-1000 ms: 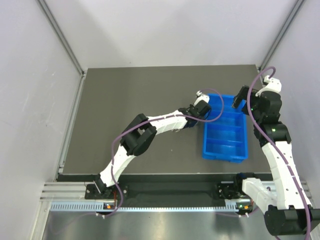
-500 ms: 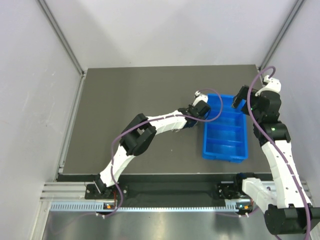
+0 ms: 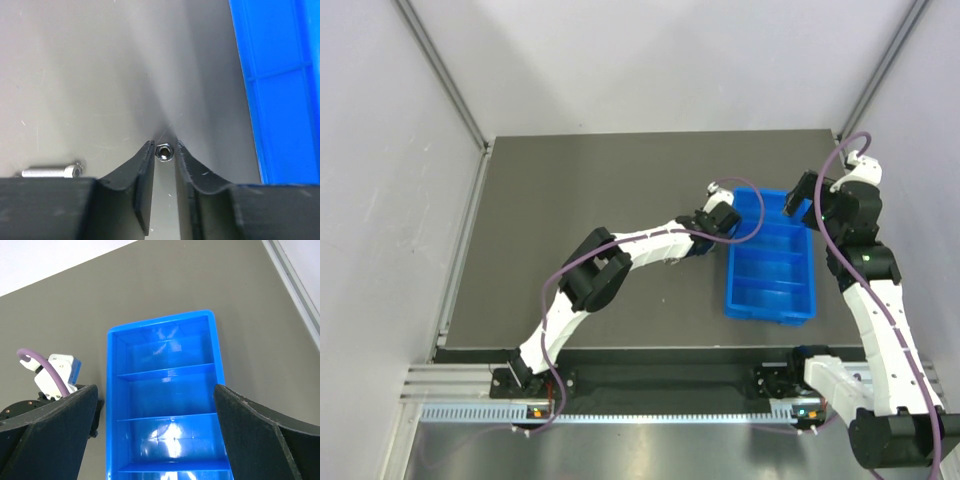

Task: Sort the screws and nuts into containers

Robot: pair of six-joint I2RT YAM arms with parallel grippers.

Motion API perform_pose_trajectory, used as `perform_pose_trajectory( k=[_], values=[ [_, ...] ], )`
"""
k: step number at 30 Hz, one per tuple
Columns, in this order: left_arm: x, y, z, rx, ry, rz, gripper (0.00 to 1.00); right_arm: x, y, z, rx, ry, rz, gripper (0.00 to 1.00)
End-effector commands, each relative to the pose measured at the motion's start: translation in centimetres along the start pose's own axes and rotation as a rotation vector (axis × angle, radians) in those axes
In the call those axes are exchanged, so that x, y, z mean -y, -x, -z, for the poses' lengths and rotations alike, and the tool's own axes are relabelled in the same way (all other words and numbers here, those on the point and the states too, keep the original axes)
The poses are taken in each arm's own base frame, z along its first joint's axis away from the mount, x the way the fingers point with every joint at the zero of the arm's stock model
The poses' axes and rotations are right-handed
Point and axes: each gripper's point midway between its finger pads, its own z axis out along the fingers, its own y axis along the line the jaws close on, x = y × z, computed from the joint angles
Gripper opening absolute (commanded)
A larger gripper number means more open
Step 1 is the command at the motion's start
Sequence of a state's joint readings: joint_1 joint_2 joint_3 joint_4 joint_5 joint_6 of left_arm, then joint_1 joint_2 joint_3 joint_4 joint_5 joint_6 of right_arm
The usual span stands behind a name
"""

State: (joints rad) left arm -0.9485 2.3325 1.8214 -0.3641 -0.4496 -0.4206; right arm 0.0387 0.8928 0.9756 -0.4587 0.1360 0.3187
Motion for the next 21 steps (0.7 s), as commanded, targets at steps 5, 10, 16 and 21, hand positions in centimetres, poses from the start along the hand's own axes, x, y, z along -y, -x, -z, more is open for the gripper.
perform_pose_trajectory(
  k=[5, 10, 16, 21],
  values=[
    [-1.3, -2.5, 0.8, -0.082, 0.05, -0.031, 0.16, -0.7, 0.7, 0.1, 0.021, 0.021, -0.009, 1.0],
    [-1.8, -1.9, 1.6, -0.067, 0.071, 0.001, 0.09, -0.5, 0.6, 0.1, 0.023, 0.016, -0.013, 1.0],
    [-1.9, 2.5, 5.2, 0.06, 0.02, 0.083, 0.09, -0.4, 0.1, -0.3, 0.003, 0.003, -0.028, 1.0],
    [-1.5, 5.0, 8.3, 0.106, -0.051, 0.112, 0.09, 1.3, 0.3, -0.1, 0.009, -0.099, -0.046, 1.0]
  ],
)
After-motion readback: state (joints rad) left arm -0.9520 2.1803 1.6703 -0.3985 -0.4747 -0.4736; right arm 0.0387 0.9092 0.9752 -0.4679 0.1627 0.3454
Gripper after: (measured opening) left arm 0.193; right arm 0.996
